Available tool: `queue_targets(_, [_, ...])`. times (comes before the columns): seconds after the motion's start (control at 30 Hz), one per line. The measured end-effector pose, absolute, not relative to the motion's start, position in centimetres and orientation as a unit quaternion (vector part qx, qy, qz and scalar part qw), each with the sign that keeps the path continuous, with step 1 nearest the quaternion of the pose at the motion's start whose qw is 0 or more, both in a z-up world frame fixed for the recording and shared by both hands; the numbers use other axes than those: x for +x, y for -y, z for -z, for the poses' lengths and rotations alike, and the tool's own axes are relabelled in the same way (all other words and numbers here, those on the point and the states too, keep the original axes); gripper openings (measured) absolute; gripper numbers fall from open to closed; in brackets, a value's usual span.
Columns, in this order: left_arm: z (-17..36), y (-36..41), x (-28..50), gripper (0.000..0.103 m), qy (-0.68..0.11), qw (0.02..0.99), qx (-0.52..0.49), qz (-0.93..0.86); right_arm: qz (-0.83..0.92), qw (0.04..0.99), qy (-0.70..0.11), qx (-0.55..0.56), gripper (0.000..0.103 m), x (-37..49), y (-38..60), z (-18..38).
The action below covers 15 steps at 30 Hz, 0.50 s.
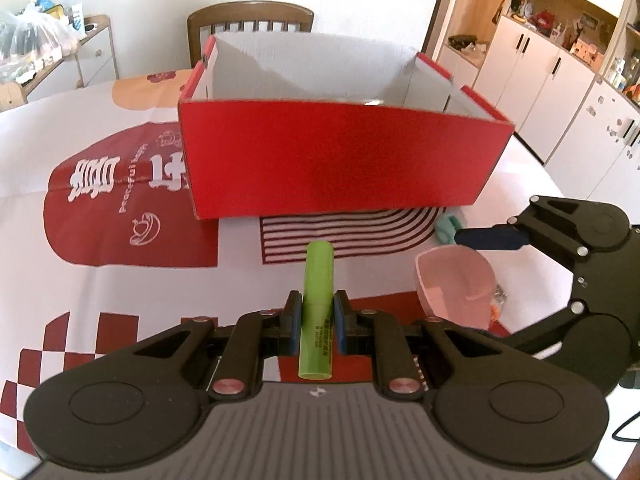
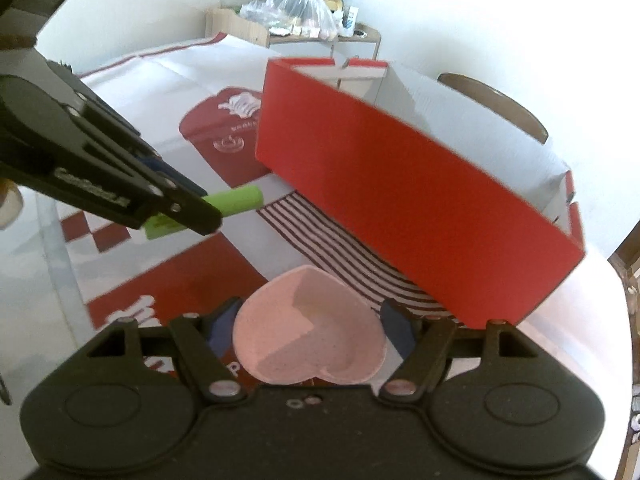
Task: Organize rigid objects
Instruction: 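Lift the highlighter with the left tool while the right tool grasps the pink heart dish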
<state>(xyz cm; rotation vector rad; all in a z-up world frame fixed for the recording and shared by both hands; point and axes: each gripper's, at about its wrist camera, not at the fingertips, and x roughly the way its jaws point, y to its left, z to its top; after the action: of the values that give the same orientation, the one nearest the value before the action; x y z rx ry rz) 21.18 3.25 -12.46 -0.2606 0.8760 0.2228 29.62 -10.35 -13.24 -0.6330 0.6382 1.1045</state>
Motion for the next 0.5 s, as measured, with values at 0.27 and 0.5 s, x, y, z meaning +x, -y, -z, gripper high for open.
queue_targets(0.27, [9.1,-2.7,21.8,0.016,-0.403,0.900,-0.124,-0.108,-0.510,0.773,-0.278,-0.255,0.074,30.4,11.5,7.9])
queue_targets(0.5, [6.1,-3.0,23.8,0.016,-0.382,0.912,-0.104,-0.103,-0.496,0.794,-0.258,-0.237,0.074,32.7,10.8,3.9])
